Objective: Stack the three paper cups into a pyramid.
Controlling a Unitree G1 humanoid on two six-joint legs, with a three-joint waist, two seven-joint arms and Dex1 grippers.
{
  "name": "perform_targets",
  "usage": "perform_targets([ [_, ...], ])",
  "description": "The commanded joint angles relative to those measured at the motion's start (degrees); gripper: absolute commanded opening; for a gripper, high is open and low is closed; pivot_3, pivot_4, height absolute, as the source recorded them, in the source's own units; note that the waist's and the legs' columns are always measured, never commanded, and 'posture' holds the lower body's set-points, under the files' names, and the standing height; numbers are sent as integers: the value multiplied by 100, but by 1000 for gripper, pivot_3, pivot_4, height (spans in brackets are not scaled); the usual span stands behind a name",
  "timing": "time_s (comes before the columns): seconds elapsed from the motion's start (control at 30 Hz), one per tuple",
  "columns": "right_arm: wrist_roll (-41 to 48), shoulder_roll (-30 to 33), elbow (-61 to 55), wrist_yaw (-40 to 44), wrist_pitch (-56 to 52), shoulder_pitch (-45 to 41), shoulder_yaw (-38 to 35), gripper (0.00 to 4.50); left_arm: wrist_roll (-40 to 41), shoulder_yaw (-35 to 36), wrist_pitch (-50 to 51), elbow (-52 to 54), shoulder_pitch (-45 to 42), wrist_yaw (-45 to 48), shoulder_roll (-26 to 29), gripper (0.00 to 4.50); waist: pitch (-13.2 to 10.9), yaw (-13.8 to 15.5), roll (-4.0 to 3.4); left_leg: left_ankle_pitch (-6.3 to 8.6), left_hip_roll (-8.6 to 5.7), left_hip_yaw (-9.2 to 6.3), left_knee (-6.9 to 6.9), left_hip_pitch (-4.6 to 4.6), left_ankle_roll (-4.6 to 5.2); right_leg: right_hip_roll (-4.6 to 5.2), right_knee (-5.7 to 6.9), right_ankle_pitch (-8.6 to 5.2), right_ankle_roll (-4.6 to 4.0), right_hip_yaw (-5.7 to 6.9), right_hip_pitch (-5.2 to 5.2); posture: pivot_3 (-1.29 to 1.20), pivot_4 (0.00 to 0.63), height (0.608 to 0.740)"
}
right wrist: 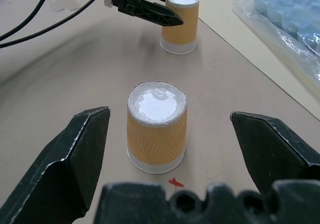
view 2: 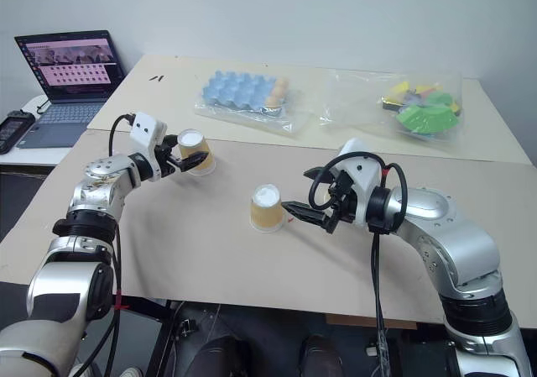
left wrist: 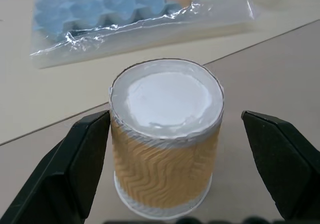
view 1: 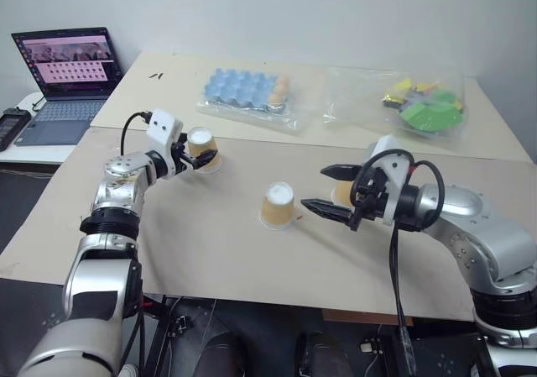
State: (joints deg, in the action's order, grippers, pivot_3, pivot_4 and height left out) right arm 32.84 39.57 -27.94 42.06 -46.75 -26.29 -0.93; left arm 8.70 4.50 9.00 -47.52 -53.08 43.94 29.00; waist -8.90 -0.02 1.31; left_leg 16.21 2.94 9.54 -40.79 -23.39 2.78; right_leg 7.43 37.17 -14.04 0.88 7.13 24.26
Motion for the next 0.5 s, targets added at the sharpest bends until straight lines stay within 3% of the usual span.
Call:
perform_targets([
  [0.03, 25, 27, -145, -36, 56, -45, -71, 4500, 115, 185, -82, -41, -231, -68, -18, 4446, 0, -6, 0, 0, 0, -1, 0, 0, 0, 0, 0, 0, 0, 0, 0, 0, 150, 733],
  [0.1, 29, 29, -143, -43, 54, -40, -71, 4500, 127, 205, -99, -66, -244, -65, -29, 4446, 0, -15, 0, 0, 0, -3, 0, 0, 0, 0, 0, 0, 0, 0, 0, 0, 150, 733],
  [0.33, 24, 25, -123, -52, 65, -44, -56, 4500, 110, 236, -205, -116, -255, -47, -43, 2424, 0, -21, 0, 0, 0, -4, -1, 0, 0, 0, 0, 0, 0, 0, -1, 0, 150, 733],
  [0.5, 9, 12, -84, -59, 78, -65, -27, 4500, 152, 247, -332, 114, -213, 49, -13, 2391, 0, -24, 0, 0, 0, -4, -1, 1, 0, 0, 1, 0, 0, -1, 0, 0, 150, 733],
])
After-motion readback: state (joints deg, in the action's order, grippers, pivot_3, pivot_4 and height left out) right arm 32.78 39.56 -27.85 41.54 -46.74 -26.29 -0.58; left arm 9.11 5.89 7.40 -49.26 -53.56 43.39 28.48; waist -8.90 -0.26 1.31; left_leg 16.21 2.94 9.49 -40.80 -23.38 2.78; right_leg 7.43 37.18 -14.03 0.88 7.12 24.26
